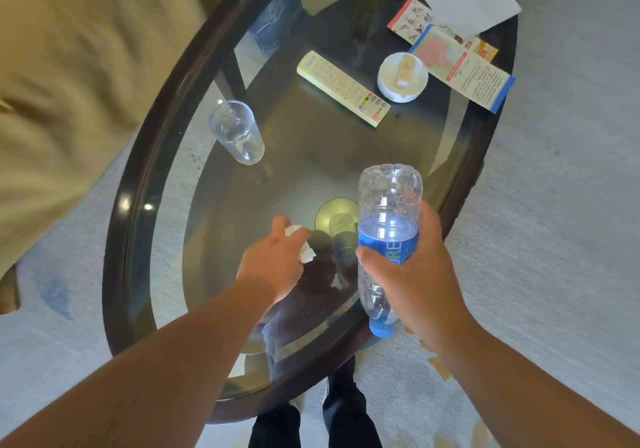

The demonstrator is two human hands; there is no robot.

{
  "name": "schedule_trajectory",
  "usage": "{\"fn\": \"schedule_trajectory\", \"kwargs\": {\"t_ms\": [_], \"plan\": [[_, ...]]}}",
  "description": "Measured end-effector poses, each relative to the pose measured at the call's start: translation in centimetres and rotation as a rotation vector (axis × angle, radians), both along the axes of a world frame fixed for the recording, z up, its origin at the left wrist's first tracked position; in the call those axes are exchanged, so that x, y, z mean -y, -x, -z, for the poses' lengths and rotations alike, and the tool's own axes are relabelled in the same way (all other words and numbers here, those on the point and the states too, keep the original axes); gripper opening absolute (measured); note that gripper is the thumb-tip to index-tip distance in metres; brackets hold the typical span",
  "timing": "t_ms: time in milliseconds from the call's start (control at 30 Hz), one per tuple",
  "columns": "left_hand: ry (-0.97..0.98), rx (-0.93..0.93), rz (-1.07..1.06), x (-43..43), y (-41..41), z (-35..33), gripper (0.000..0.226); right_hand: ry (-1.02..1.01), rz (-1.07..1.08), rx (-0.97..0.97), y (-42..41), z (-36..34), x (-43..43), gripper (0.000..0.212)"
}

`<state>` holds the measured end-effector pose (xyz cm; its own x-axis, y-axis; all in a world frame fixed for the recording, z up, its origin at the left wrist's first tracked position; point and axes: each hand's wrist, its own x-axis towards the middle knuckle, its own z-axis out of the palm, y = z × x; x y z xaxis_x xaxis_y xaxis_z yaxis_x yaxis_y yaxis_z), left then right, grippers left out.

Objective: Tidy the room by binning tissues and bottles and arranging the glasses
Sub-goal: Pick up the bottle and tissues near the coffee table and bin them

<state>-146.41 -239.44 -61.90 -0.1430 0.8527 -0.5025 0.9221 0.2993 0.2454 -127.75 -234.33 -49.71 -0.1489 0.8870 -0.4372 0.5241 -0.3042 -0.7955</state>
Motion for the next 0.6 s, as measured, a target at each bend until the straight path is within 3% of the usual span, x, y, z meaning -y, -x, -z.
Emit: {"fn": "schedule_trajectory", "kwargs": {"t_ms": [100, 300, 600], "plan": [[0.010, -0.027, 0.009, -0.3, 0.0, 0.1, 0.023, 0.003, -0.001, 0.000, 0.1, 0.2, -0.2, 0.068], [-0.013, 0.031, 0.004, -0.4, 0.3, -1.6, 0.014, 0.002, -0.015, -0.010, 0.6, -0.4, -0.4, 0.067], [-0.075, 0.120, -0.059, -1.7, 0.9, -10.7, 0.010, -0.058, 0.016, -0.048, 0.6, -6.7, -1.7, 0.069]]}}
